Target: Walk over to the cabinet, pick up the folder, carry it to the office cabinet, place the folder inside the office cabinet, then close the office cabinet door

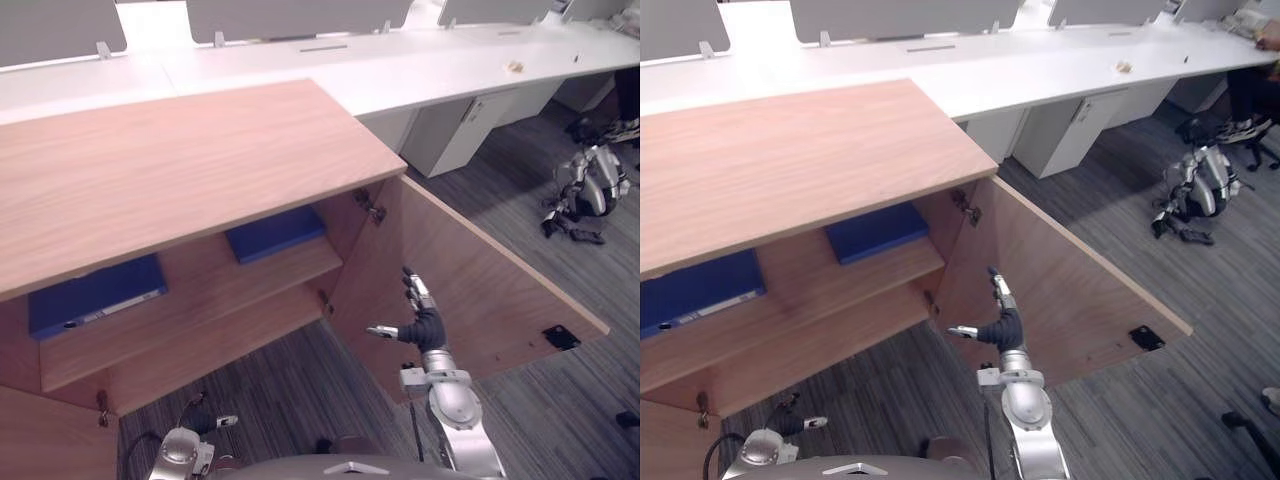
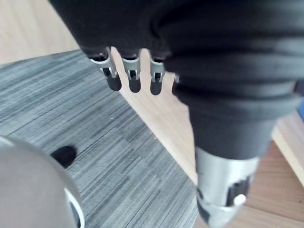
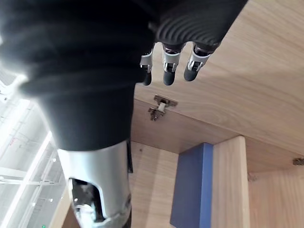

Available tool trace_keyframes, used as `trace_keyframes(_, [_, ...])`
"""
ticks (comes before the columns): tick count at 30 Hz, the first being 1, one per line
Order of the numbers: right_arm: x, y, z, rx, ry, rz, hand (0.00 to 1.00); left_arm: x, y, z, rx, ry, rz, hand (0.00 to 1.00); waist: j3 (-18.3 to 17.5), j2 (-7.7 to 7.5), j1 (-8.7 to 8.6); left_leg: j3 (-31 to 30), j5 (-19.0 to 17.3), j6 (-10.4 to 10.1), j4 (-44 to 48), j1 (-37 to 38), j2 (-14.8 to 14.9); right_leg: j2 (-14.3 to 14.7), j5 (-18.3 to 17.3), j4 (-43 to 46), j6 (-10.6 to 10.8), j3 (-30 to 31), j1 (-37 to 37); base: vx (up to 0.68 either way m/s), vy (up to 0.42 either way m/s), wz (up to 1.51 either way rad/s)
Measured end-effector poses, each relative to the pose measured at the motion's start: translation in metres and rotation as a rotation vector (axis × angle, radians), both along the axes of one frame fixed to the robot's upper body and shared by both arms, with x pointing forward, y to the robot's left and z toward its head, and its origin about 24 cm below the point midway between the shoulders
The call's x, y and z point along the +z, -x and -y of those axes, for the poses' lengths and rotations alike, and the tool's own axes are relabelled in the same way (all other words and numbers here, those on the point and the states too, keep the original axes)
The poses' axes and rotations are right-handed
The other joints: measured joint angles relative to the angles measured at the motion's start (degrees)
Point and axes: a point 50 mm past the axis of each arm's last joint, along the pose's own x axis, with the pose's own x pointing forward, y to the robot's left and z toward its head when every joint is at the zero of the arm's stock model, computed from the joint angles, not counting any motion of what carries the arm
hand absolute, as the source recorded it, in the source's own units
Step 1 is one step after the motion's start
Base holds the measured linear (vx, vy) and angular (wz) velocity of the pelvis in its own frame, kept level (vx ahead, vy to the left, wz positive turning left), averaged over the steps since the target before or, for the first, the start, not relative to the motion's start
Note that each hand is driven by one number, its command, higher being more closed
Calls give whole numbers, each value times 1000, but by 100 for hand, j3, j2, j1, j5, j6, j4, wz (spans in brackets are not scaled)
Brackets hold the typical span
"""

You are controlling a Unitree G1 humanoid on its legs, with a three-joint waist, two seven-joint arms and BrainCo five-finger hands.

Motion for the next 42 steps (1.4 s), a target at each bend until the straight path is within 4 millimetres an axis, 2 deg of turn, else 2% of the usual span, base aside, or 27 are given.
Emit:
trace_keyframes(2, [0,0,2,-24,-1,-1,0,-1,-3,11,0,27,8,0,124,186,-2,-136,168,-61,-137,-99,78,118,253,-352,-72,-137,92,-107,-128,29])
trace_keyframes(5, [-2,2,10,-59,7,-14,0,0,-8,19,-8,44,20,0,254,295,4,-465,353,-155,-219,-181,133,212,453,-642,-158,-360,228,-134,-83,37])
trace_keyframes(7, [-2,3,14,-90,10,-16,0,1,-12,21,-29,43,28,0,261,303,-9,-680,672,-179,-576,-204,52,179,472,-610,-202,-501,93,-174,-37,36])
trace_keyframes(12, [-6,8,22,-123,15,-35,0,1,-12,21,-29,42,27,0,264,310,2,-956,719,-203,-835,-147,-63,160,464,-627,-143,-487,58,-122,13,5])
trace_keyframes(14, [-11,12,26,-148,16,-58,0,-1,-8,23,-38,44,17,0,230,347,-11,-973,781,-277,-1274,63,-169,153,497,-815,-99,-400,149,-44,52,-2])
trace_keyframes(17, [-27,17,41,-225,25,-138,0,-2,-6,26,-51,48,8,0,184,429,-86,-1091,846,-232,-1363,20,-259,158,581,-1038,-19,-274,168,-7,58,-2])
trace_keyframes(19, [-35,20,45,-248,26,-183,0,-3,-4,25,-50,46,0,0,157,465,-97,-1095,851,-223,-1363,21,-294,150,625,-1100,-24,-208,178,39,31,-12])
trace_keyframes(23, [-44,24,49,-319,2,-223,0,-4,0,24,-47,43,-16,0,124,514,-142,-1061,895,-80,-1355,158,-355,157,877,-1269,25,8,335,79,27,-20])
trace_keyframes(24, [-45,25,49,-344,-11,-220,0,-5,1,24,-46,43,-19,0,123,513,-150,-1014,886,-43,-1328,222,-360,163,938,-1322,-27,61,403,122,28,-18])
trace_keyframes(31, [-40,31,63,-480,-29,-187,0,-5,1,24,-46,43,-22,0,112,511,-249,-820,755,-8,-1324,452,-398,186,961,-1434,-17,289,559,43,19,-19])
trace_keyframes(36, [-25,41,89,-617,-10,-120,0,-7,7,24,-41,45,-35,0,92,513,-303,-631,662,-28,-1325,562,-403,181,977,-1446,19,502,557,-25,16,-19])
trace_keyframes(42, [-19,51,117,-744,-30,-85,0,-9,16,23,-36,47,-58,0,-10,562,-367,-453,602,-33,-1325,616,-427,158,1004,-1501,66,670,545,-28,11,-17])
